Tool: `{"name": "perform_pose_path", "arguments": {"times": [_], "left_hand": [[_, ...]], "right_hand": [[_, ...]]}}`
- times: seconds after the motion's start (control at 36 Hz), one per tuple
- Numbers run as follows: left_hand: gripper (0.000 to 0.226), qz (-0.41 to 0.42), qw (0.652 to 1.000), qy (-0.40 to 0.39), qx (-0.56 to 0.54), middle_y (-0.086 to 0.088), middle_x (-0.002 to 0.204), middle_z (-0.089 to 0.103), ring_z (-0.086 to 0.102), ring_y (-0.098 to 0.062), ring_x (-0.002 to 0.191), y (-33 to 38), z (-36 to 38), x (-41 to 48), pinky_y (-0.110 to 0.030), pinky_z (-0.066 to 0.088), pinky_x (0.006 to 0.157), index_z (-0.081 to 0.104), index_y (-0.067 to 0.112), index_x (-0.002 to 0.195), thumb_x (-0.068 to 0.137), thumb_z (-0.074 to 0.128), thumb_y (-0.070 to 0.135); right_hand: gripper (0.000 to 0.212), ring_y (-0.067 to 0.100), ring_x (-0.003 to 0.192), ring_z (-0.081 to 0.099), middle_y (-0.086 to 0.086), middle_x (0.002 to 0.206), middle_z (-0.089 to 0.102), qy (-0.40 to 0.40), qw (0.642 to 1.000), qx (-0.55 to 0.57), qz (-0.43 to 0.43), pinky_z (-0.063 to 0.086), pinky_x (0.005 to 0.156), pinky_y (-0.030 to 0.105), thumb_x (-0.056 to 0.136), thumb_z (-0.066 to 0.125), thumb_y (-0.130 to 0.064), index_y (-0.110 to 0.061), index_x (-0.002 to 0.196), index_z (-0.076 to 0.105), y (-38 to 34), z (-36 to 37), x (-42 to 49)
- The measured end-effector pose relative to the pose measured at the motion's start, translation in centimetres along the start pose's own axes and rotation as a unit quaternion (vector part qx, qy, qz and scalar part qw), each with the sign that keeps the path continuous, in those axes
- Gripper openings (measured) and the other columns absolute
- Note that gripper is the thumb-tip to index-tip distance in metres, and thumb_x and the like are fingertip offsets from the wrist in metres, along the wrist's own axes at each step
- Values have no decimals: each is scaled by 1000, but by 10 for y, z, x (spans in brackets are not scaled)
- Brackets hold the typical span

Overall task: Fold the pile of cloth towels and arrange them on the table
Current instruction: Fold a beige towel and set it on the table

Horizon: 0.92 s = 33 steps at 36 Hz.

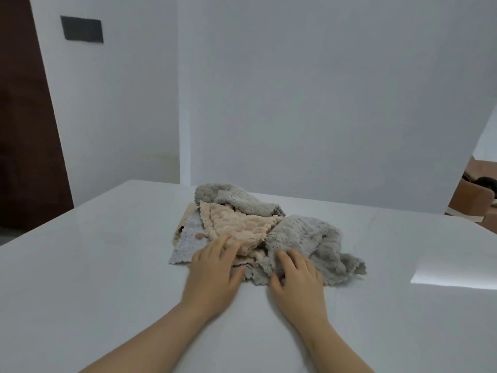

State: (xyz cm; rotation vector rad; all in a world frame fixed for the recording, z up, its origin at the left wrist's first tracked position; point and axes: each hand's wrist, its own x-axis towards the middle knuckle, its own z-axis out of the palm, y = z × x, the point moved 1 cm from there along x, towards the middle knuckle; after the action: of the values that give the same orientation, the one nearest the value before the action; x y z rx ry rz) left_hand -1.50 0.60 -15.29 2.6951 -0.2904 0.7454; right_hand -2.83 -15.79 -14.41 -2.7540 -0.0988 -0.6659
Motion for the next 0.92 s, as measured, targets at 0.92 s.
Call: {"name": "perform_pose_path", "arguments": {"times": [0.92], "left_hand": [[35, -170, 914, 100, -356, 7, 83, 55, 53, -16, 80, -11, -29, -1, -14, 39, 67, 44, 34, 88, 88, 48, -1]], "right_hand": [[27, 11, 97, 54, -13, 101, 62, 16, 963, 267, 42, 44, 84, 31, 81, 54, -21, -28, 107, 61, 21, 5, 2]]}}
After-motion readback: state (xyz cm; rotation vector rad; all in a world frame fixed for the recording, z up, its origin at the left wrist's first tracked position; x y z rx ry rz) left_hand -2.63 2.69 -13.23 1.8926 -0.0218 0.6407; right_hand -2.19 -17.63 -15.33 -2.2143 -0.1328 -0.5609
